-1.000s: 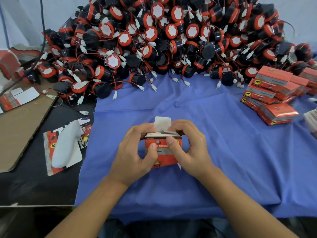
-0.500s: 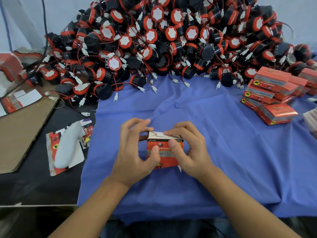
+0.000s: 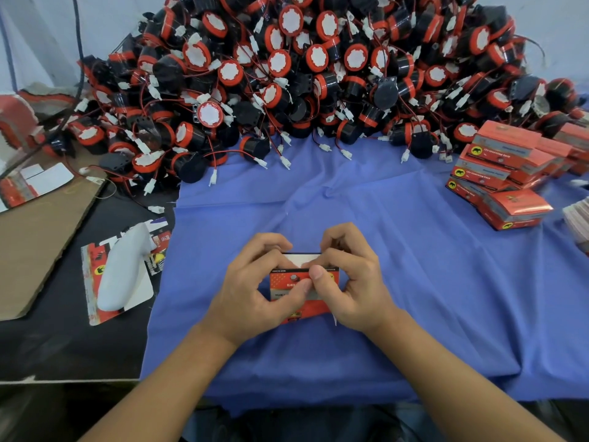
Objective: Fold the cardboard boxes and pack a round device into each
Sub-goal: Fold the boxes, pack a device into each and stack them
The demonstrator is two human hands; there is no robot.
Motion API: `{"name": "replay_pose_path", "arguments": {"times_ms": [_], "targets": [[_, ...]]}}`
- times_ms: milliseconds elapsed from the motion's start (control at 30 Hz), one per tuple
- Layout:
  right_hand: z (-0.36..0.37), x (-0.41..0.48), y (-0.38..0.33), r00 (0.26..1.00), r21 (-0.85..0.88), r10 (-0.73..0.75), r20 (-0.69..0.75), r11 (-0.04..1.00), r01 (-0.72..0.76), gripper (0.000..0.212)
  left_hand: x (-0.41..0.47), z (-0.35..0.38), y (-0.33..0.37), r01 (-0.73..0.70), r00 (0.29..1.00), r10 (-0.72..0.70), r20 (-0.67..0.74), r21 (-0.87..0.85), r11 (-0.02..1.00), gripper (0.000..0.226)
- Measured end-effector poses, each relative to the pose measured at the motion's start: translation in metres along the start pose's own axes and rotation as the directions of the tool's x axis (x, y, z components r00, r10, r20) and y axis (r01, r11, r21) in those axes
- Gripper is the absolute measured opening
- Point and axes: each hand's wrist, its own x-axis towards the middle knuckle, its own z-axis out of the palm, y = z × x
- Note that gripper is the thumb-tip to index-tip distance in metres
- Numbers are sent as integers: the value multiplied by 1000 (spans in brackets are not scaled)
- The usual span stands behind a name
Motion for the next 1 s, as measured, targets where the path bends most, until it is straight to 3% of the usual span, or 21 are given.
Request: {"name": "replay_pose_path", "arguments": {"times_ms": [200,300,500,733,833,1000], "targets": [[-1,0,0,1000,0,-20,-13,1000,20,27,0,-1,-2,-19,1000,19,1,3,1000,30],[-2,1,-1,997,-17,-41,-64,999,40,30,2,-1,-1,-41,999,41,-12,-4,999,40],[0,0,0,976,-68,-101,-193,994,89,35,-2,-2,-1,79,997,-77,31,-90,993,62],[-1,0,-1,951,-125,-169,-258,982,141,36,0,-1,-2,101,989,-107,-99,-64,993,74],[1,0,-1,940,-141,-212,-266,974,180,37,3,-2,-4,135,987,-143,-75,-101,986,79],[5,0,2,940,-101,-235,-247,971,216,43,7,-5,-3,231,973,-227,38,-166,959,55]]}}
